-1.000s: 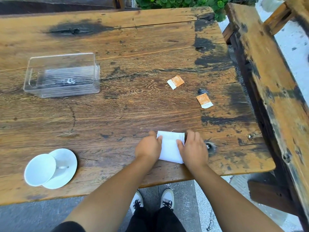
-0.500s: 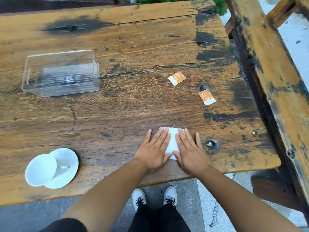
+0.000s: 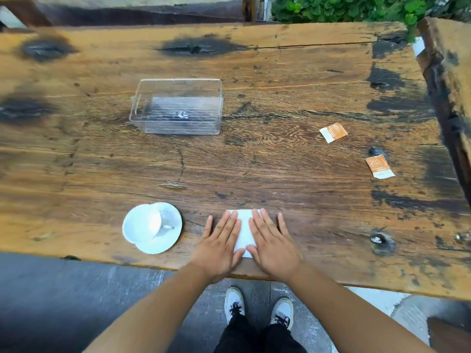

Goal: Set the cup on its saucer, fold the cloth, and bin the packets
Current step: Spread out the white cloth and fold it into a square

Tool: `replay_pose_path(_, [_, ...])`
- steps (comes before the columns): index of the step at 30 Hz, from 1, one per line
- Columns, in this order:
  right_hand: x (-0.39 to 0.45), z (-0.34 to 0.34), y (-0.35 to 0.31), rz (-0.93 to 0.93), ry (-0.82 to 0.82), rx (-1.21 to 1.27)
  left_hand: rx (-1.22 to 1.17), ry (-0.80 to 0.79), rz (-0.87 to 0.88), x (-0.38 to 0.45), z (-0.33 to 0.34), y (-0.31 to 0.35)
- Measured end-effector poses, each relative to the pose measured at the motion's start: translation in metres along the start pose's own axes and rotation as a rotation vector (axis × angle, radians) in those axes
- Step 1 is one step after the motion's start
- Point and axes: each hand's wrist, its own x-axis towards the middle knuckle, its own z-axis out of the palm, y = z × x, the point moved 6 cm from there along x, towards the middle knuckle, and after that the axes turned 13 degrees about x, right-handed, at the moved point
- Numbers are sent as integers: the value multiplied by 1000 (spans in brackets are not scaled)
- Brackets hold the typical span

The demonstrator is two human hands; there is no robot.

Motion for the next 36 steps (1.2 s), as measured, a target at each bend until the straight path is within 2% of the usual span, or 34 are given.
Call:
replay_pose_path(8, [27, 23, -46, -18, -20, -23, -20, 33, -44, -26, 23, -47])
replay_pose_path(19, [25, 27, -49, 0, -35, -3, -24, 20, 6, -28, 24, -51])
replay_pose_path(22, [17, 8, -42, 29, 42, 90, -60, 48, -24, -30, 8, -51])
replay_pose_path(25, [3, -31, -12, 113, 165, 165, -129, 157, -37, -17, -30, -47])
replay_pose_path(29, [-25, -82, 69, 369, 301, 217, -232, 204, -26, 38, -84, -30])
replay_pose_path(36, [-48, -126, 227, 792, 419, 362, -479, 83, -91, 177, -150, 16])
